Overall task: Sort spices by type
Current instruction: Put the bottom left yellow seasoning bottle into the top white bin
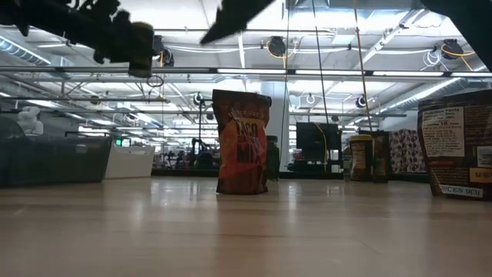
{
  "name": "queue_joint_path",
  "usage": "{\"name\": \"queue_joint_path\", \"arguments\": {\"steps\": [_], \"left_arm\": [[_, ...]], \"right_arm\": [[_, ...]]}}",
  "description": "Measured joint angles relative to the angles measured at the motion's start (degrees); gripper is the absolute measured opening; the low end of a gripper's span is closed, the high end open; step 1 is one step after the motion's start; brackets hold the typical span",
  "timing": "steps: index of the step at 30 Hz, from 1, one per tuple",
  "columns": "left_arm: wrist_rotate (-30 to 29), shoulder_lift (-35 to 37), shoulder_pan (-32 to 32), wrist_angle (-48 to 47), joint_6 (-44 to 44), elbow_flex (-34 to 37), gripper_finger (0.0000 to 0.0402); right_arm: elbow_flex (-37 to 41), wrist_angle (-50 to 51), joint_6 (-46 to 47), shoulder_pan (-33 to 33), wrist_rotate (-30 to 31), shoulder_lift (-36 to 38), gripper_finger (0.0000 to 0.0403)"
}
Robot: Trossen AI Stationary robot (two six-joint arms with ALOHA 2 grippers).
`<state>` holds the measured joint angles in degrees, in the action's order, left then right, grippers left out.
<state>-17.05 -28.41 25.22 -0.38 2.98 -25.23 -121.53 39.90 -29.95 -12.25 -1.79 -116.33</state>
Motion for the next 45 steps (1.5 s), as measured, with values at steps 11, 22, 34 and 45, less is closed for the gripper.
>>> {"name": "queue_joint_path", "arguments": {"steps": [11,22,34,45], "left_arm": [[-12.11,-7.72,10.19,1.89,-5.56,1.84,0.0233],[-12.22,-13.57,17.18,13.11,-12.88,9.69,0.0233],[-12.91,-21.33,19.03,15.05,-16.16,10.75,0.0233],[-13.57,-29.66,19.08,16.18,-16.33,10.75,0.0233]], "right_arm": [[18.19,-10.54,1.51,0.64,-1.49,4.50,0.0000],[53.53,-39.75,10.00,0.86,-2.48,27.64,0.0000],[72.00,-56.92,14.16,3.80,-2.44,39.54,0.0000],[72.28,-56.87,14.30,4.11,-2.49,38.88,0.0000]]}}
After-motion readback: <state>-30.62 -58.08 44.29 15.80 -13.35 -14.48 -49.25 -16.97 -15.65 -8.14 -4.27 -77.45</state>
